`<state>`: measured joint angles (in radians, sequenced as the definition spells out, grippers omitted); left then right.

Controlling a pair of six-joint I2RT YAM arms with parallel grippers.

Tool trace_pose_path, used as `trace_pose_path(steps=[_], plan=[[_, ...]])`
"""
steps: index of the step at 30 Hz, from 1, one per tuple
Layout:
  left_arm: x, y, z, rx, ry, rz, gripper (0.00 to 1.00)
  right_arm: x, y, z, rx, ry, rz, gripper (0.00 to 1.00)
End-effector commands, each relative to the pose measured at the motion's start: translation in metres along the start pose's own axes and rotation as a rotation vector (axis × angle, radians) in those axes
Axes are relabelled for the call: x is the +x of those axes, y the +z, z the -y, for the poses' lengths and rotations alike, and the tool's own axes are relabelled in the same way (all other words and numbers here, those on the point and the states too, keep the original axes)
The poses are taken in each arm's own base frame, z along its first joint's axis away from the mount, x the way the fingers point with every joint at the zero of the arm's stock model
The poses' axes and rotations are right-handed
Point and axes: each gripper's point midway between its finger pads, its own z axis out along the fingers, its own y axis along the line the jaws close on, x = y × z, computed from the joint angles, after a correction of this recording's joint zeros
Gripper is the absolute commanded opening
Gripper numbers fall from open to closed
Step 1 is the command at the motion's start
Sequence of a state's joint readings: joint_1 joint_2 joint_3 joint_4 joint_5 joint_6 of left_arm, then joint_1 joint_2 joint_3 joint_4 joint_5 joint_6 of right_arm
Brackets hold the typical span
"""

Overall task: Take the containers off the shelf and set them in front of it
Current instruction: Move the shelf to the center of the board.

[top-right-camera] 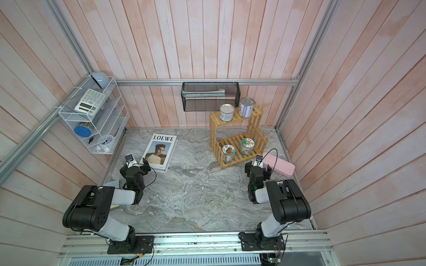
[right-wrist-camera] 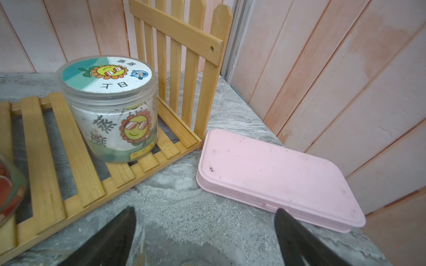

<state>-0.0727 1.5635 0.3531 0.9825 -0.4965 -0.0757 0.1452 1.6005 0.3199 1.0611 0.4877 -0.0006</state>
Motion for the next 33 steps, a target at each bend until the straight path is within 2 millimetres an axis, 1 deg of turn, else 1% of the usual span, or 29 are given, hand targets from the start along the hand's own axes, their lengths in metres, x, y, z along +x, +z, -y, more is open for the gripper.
trace_pose_path(steps=[1, 17, 20, 23, 25, 27, 29, 30, 31, 33], plan=[[0.001, 0.001, 0.001, 0.012, -0.011, -0.005, 1.00, -0.009, 0.002, 0.000, -0.005, 0.019, 0.017, 0.98], [0.001, 0.001, 0.001, 0.012, -0.010, -0.002, 1.00, -0.009, 0.002, 0.000, -0.005, 0.019, 0.017, 0.98], [-0.005, -0.002, 0.005, 0.035, 0.003, -0.007, 1.00, -0.009, 0.002, 0.000, -0.005, 0.019, 0.017, 0.98], [-0.018, 0.002, 0.005, 0.017, 0.029, -0.059, 1.00, -0.009, 0.002, -0.001, -0.007, 0.019, 0.016, 0.98], [-0.033, 0.001, 0.007, 0.003, 0.047, -0.062, 1.00, -0.008, 0.003, 0.000, -0.009, 0.026, 0.008, 0.98], [-0.052, -0.007, 0.012, -0.007, 0.053, -0.026, 1.00, -0.013, 0.001, 0.004, 0.014, 0.028, 0.023, 0.98], [-0.074, -0.012, 0.027, 0.047, 0.036, -0.012, 1.00, -0.018, -0.002, 0.006, 0.016, 0.031, 0.020, 0.98], [-0.084, -0.014, 0.036, 0.061, 0.051, -0.023, 1.00, -0.027, -0.004, 0.009, 0.048, 0.027, 0.031, 0.98], [-0.093, -0.015, 0.046, 0.073, 0.072, -0.036, 1.00, -0.033, -0.007, 0.008, 0.057, 0.009, 0.020, 0.98], [-0.111, -0.018, 0.072, 0.121, 0.094, -0.072, 1.00, -0.047, -0.011, 0.011, 0.068, -0.003, 0.008, 0.98]])
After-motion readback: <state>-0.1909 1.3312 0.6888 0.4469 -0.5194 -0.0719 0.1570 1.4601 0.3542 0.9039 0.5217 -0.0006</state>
